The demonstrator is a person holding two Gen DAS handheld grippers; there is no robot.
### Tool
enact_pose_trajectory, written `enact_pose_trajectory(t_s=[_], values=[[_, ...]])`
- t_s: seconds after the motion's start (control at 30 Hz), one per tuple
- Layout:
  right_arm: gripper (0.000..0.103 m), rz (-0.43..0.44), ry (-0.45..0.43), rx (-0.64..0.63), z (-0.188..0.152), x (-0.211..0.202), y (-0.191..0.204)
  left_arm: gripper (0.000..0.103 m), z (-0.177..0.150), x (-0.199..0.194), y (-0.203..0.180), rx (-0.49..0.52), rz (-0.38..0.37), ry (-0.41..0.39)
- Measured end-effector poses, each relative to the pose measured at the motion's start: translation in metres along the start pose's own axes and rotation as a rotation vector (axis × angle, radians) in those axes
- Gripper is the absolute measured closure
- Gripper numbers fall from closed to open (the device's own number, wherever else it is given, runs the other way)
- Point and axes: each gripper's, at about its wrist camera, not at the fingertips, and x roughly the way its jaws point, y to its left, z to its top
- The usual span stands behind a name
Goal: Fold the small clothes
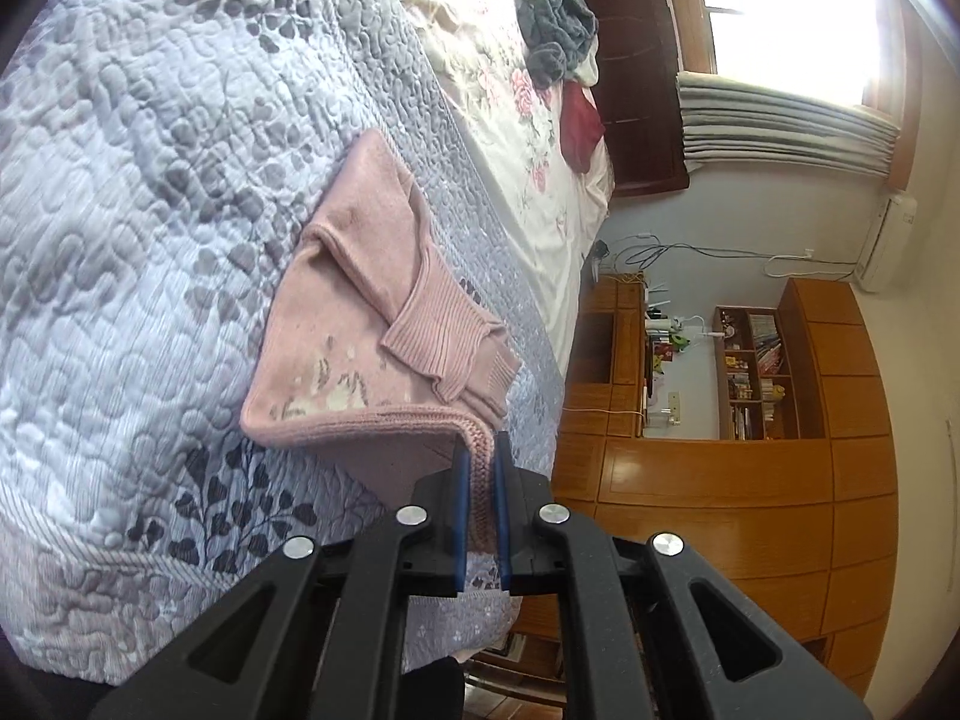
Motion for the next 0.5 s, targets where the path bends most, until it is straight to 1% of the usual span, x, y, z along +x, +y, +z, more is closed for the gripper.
enact_pose_trajectory(t_s=[0.13, 0.27, 0.4, 0.5], values=[[0.096, -0.044, -0.021, 0.014, 0.043, 0.029, -0.005, 0.097, 0.046, 0.032, 0.005, -0.029, 0.022, -0.009], [0.096, -0.108, -0.015, 0.035, 0.084, 0.066, -0.019, 0.096, 0.090, 0.071, 0.013, -0.043, 0.073, -0.002], [0.096, -0.186, 0.003, 0.064, 0.118, 0.105, -0.043, 0.096, 0.124, 0.112, 0.035, -0.077, 0.126, 0.018], [0.095, -0.242, 0.016, 0.078, 0.137, 0.128, -0.060, 0.096, 0.142, 0.137, 0.054, -0.104, 0.166, 0.038]])
